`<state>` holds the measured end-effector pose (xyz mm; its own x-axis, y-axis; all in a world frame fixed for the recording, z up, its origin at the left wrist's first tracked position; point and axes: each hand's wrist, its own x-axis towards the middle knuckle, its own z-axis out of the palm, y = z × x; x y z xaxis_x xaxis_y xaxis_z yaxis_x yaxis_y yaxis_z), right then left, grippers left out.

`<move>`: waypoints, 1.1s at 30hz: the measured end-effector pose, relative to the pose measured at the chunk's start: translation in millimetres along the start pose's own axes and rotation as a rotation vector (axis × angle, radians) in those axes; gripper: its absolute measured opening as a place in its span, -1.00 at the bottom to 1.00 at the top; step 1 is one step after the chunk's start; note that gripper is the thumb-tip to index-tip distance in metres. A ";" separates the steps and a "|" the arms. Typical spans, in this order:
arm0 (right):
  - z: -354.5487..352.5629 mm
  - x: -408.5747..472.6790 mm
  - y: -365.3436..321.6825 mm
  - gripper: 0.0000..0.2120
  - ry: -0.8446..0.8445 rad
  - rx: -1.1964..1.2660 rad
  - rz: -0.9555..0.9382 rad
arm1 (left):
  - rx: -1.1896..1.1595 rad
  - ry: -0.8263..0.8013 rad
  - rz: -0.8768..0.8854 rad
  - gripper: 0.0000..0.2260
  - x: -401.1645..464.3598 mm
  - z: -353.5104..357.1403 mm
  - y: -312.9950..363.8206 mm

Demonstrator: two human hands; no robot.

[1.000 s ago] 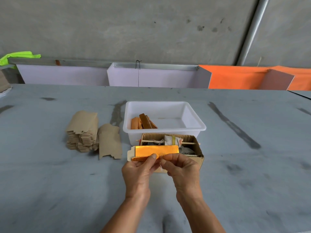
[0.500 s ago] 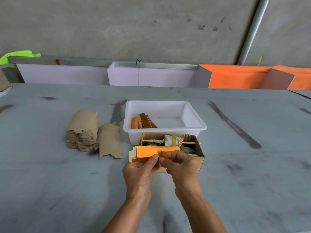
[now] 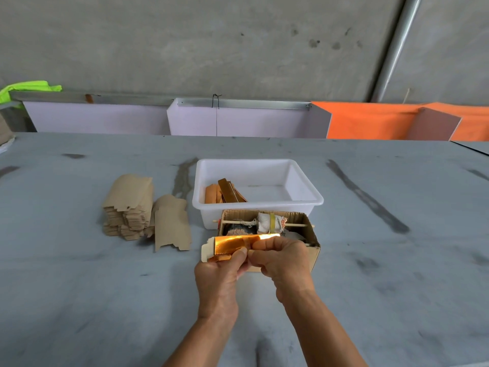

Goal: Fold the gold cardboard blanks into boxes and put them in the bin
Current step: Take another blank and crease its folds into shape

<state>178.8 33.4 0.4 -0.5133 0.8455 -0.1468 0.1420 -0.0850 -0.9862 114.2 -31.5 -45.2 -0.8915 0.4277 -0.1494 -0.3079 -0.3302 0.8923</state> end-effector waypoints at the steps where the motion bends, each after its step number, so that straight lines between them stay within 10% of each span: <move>1: 0.3 0.1 -0.8 -0.79 -0.003 -0.011 0.004 | 0.002 0.016 -0.010 -0.73 0.3 0.3 -0.2; 33: 8.4 -18.7 29.3 -0.83 0.054 0.334 0.173 | -0.118 0.206 -0.154 -0.65 1.2 9.7 10.4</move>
<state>185.4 10.6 -26.5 -0.4594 0.8294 -0.3179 -0.0658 -0.3887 -0.9190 113.2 -26.2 -31.9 -0.8764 0.3044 -0.3732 -0.4705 -0.3756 0.7985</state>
